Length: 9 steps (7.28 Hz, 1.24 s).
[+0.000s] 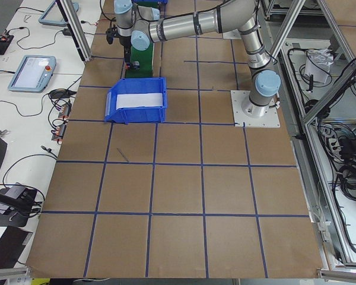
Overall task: Transport two buttons from left to right
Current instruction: 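Carry the red-capped button to the conveyor and release it, then move the left gripper back into the bin over the yellow-capped button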
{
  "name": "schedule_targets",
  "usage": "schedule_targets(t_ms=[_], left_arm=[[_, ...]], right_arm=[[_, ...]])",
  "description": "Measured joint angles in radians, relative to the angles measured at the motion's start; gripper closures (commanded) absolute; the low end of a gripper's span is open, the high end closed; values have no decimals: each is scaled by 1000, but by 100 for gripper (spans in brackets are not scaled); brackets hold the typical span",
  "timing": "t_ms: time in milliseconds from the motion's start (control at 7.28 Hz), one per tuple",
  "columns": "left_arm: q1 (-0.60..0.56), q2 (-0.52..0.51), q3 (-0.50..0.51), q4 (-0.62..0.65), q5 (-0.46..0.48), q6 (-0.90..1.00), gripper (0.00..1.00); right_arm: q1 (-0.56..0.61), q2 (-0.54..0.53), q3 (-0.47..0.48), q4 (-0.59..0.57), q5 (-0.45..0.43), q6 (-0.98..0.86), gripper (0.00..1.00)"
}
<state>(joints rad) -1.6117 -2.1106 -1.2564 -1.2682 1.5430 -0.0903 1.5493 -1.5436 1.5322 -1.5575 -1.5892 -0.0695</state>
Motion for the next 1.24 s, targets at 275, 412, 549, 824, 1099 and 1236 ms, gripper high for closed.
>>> schedule_targets(t_ms=[275,412,549,824,1099,1236], left_arm=[[99,37,47,-118,4,213,0],[152,54,48,-158,6,332,0],[199,63,47,-193,16,456,0],[240,67,39,-221,78,653,0],[263,68,0,-211,103,835,0],[270,68,-13,-196,104,945,0]], right_arm=[[0,0,0,1,0,-1,0],[0,0,0,2,0,-1,0],[0,0,1,2,0,-1,0],[0,0,3,3,0,-4,0],[0,0,6,3,0,-9,0],[0,0,13,0,0,-10,0]])
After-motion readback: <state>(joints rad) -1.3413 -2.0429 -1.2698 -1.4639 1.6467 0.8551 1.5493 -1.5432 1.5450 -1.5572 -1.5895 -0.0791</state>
